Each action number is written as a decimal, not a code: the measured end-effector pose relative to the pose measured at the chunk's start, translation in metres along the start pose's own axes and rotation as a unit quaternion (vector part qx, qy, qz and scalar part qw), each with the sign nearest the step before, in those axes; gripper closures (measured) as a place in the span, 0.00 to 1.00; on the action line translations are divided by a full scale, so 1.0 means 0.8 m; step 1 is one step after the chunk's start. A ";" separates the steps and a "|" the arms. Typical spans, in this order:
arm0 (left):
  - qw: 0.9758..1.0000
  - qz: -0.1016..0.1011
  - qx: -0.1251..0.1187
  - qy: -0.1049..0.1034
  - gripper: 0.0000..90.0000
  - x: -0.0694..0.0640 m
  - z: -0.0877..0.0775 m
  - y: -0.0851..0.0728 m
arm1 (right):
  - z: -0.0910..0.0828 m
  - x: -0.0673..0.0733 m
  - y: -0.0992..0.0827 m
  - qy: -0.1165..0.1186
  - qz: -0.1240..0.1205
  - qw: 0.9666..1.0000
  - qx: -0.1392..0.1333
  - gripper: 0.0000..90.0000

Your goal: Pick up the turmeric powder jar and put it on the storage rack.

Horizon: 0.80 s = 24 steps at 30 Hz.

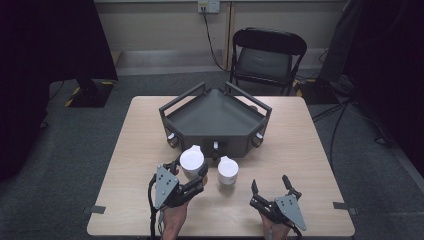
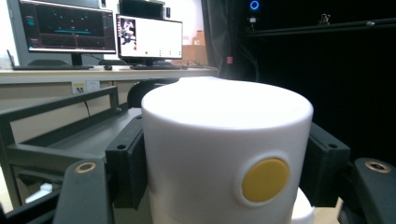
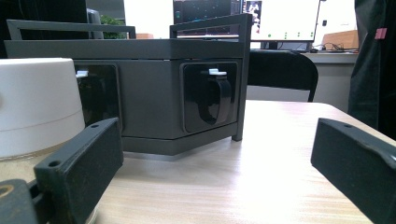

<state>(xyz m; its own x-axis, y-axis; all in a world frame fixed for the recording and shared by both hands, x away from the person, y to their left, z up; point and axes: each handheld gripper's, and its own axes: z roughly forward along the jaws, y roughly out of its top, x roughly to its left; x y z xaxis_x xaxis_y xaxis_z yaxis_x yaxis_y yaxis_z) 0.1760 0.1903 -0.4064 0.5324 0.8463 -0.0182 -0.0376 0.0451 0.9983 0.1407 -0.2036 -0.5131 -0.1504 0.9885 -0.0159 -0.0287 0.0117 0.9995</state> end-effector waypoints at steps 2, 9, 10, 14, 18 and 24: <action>1.000 0.003 -0.001 -0.002 0.34 0.003 0.004 0.004 | 0.000 0.000 0.000 0.000 0.000 1.000 0.000 0.01; 1.000 -0.004 -0.006 0.004 0.34 0.005 0.016 0.016 | 0.000 0.000 0.000 -0.001 0.000 1.000 0.000 0.01; 1.000 -0.003 -0.007 0.003 0.34 0.006 0.018 0.019 | 0.000 0.000 0.000 -0.001 0.000 1.000 0.000 0.01; 1.000 0.002 -0.004 0.002 0.34 0.010 0.031 0.032 | 0.000 0.000 0.000 -0.001 0.000 1.000 0.000 0.01; 1.000 0.001 -0.002 0.003 0.34 0.013 0.042 0.040 | 0.000 0.000 0.000 -0.001 0.000 1.000 0.000 0.01; 1.000 0.003 0.003 0.009 0.34 0.022 0.061 0.050 | 0.000 0.000 0.000 0.000 0.000 1.000 0.000 0.01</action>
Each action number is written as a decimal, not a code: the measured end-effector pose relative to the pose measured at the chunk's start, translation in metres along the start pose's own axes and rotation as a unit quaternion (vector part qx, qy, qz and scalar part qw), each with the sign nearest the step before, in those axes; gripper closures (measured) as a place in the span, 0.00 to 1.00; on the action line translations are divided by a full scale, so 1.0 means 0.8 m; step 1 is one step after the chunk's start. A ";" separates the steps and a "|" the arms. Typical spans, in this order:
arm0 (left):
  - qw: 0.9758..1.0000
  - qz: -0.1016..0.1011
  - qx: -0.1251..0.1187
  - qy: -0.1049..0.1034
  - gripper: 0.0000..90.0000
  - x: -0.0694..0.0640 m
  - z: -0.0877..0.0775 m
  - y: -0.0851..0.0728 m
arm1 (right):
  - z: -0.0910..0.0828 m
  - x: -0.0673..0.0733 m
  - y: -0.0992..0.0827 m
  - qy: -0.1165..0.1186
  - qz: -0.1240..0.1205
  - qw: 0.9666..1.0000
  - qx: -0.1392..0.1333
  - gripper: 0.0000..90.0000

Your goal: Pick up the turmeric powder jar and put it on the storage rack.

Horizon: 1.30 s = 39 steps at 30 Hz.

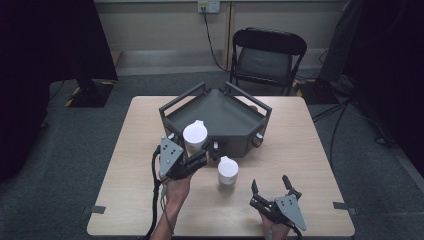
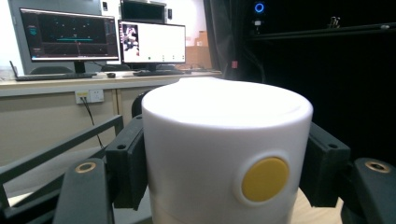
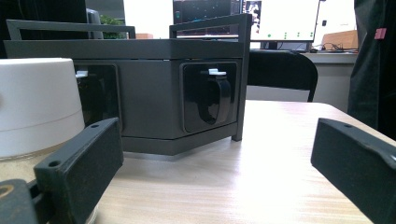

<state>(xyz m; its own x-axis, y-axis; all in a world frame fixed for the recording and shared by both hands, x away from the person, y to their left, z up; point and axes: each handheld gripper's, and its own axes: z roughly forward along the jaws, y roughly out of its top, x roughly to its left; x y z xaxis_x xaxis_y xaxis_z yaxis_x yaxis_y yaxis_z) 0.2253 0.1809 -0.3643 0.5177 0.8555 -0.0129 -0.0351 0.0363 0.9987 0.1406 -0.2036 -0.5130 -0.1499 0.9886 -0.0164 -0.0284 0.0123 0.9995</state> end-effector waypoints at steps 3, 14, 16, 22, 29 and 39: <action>1.000 -0.004 0.001 0.004 0.34 0.004 0.010 0.003 | 0.000 0.000 0.000 0.000 0.000 1.000 0.000 0.01; 1.000 -0.015 0.015 0.015 0.34 0.015 0.049 0.015 | 0.000 0.000 0.000 0.001 0.000 1.000 0.000 0.01; 1.000 -0.013 0.019 0.020 0.34 0.016 0.056 0.020 | 0.000 0.000 0.000 0.001 0.000 1.000 0.000 0.01; 0.999 -0.013 0.022 0.025 0.34 0.025 0.081 0.026 | 0.000 0.000 0.000 0.001 0.001 1.000 0.000 0.01; 0.999 0.000 0.021 0.046 0.34 0.027 0.107 0.024 | 0.000 -0.001 0.000 0.002 0.000 1.000 0.000 0.01; 0.996 -0.021 0.043 0.075 0.34 0.036 0.138 0.013 | 0.000 -0.001 0.000 0.002 0.000 1.000 0.000 0.01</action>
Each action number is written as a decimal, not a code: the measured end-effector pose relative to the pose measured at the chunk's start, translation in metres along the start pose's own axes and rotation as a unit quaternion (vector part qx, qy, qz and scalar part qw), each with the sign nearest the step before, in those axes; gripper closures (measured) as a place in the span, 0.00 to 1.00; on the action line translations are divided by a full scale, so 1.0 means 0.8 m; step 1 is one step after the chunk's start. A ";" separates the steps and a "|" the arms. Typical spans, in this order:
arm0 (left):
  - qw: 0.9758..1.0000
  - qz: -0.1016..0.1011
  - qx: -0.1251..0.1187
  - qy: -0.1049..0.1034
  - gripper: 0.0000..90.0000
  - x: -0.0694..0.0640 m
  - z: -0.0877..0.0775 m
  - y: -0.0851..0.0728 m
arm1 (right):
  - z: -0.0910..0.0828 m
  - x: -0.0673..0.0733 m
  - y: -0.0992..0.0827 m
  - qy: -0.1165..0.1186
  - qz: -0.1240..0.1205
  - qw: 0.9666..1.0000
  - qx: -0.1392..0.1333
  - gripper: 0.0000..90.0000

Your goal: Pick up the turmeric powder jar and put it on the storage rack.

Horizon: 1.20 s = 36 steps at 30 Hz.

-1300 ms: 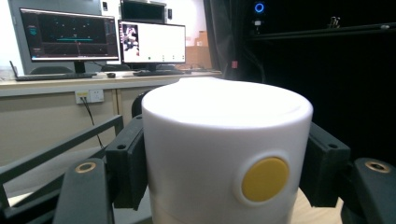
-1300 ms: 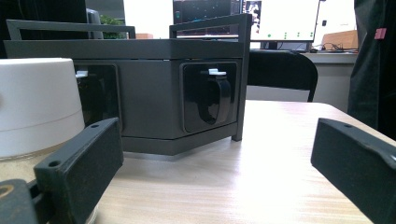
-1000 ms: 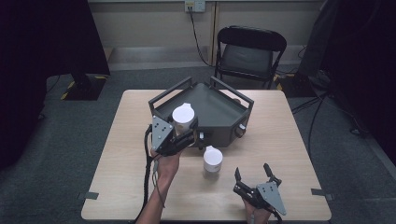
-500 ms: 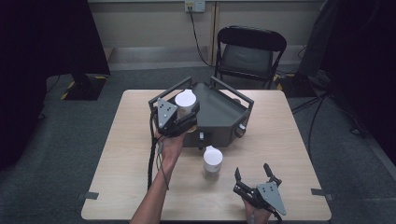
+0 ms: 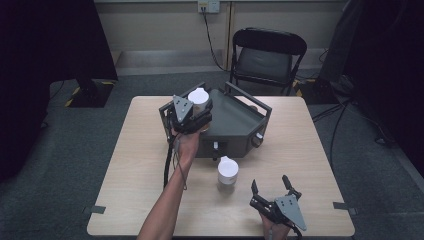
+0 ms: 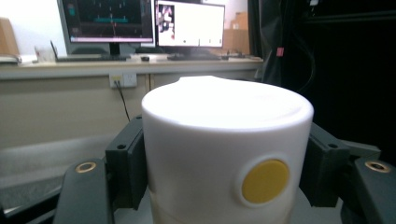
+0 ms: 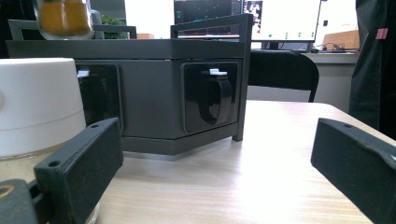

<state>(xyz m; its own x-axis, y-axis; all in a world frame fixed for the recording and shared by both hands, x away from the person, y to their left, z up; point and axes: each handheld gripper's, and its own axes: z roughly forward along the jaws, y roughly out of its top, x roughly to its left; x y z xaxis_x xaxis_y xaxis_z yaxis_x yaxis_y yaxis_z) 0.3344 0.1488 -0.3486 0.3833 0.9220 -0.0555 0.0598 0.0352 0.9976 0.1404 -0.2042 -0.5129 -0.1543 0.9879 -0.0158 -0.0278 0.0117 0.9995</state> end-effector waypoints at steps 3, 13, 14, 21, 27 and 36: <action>1.000 0.005 0.010 0.001 0.34 0.001 0.003 -0.001 | 0.000 0.000 0.000 0.000 0.000 1.000 0.000 0.01; 1.000 0.005 0.018 0.000 0.34 -0.001 0.004 -0.002 | 0.000 0.000 0.000 0.000 0.000 1.000 0.000 0.01; 1.000 0.003 0.020 0.000 0.34 0.000 0.005 -0.003 | 0.000 0.000 0.000 0.000 0.000 1.000 0.000 0.01; 1.000 0.004 0.021 0.000 0.34 0.000 0.003 -0.006 | 0.000 0.000 0.000 0.000 0.000 1.000 0.000 0.01; 1.000 0.010 0.011 0.008 0.34 -0.008 0.001 -0.013 | 0.000 0.000 0.000 -0.001 0.000 1.000 0.000 0.01; 1.000 0.009 0.010 0.008 0.34 -0.007 0.001 -0.014 | 0.000 0.001 0.000 -0.002 0.000 1.000 0.000 0.01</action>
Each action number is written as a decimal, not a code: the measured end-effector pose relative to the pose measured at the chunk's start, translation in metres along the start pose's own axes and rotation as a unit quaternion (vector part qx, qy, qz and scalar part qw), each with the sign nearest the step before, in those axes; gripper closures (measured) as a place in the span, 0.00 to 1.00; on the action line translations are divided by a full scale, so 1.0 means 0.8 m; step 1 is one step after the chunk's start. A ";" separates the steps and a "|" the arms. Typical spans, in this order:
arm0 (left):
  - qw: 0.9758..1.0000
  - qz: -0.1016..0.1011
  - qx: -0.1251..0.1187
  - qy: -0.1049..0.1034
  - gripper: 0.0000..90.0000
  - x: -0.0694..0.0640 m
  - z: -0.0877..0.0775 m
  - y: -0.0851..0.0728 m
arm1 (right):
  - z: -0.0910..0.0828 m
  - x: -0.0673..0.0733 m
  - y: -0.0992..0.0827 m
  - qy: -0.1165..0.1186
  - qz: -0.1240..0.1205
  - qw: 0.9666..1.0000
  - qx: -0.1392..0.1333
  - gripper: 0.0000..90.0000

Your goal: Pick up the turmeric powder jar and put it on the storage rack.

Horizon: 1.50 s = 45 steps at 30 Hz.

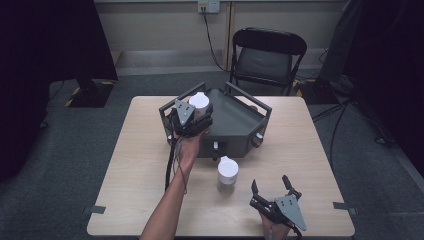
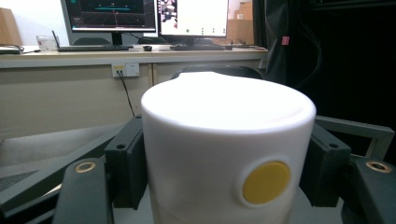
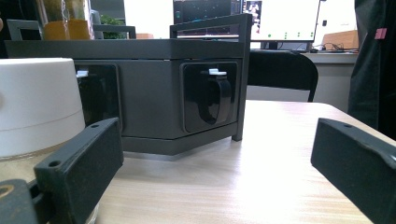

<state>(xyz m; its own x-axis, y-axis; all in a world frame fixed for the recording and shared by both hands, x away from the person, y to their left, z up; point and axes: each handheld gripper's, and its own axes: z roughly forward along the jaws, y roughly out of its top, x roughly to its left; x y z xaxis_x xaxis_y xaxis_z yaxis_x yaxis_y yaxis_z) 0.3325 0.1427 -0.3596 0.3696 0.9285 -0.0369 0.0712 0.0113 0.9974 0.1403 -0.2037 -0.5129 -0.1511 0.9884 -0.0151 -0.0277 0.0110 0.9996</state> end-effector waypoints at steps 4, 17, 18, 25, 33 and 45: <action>1.000 0.000 0.000 -0.001 0.34 0.001 -0.001 0.000 | 0.000 0.000 0.000 0.000 0.000 1.000 0.000 0.01; 1.000 -0.022 -0.011 0.011 0.06 0.000 -0.001 -0.004 | 0.000 0.000 0.000 0.000 0.000 1.000 0.000 0.01; 1.000 -0.021 -0.009 0.013 0.04 0.000 -0.002 -0.003 | 0.000 0.000 0.000 0.000 0.000 1.000 0.000 0.01; 1.000 -0.024 -0.015 0.008 0.00 0.005 -0.011 -0.002 | 0.000 0.000 0.000 0.000 0.000 1.000 0.000 0.01; 0.999 -0.018 -0.031 0.010 0.00 0.003 -0.026 -0.005 | 0.000 0.000 0.000 -0.001 0.000 1.000 0.000 0.01; 0.999 -0.013 -0.045 -0.001 0.00 0.006 -0.046 -0.002 | 0.000 0.001 0.000 -0.003 0.000 1.000 0.000 0.01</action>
<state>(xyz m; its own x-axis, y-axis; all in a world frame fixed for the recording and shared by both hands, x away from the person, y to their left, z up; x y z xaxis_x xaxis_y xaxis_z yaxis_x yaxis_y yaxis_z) 0.3000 0.1605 -0.3593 0.3712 0.9265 -0.0623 -0.0022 0.0679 0.9977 0.1401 -0.2027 -0.5130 -0.1454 0.9893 -0.0148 -0.0281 0.0108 0.9995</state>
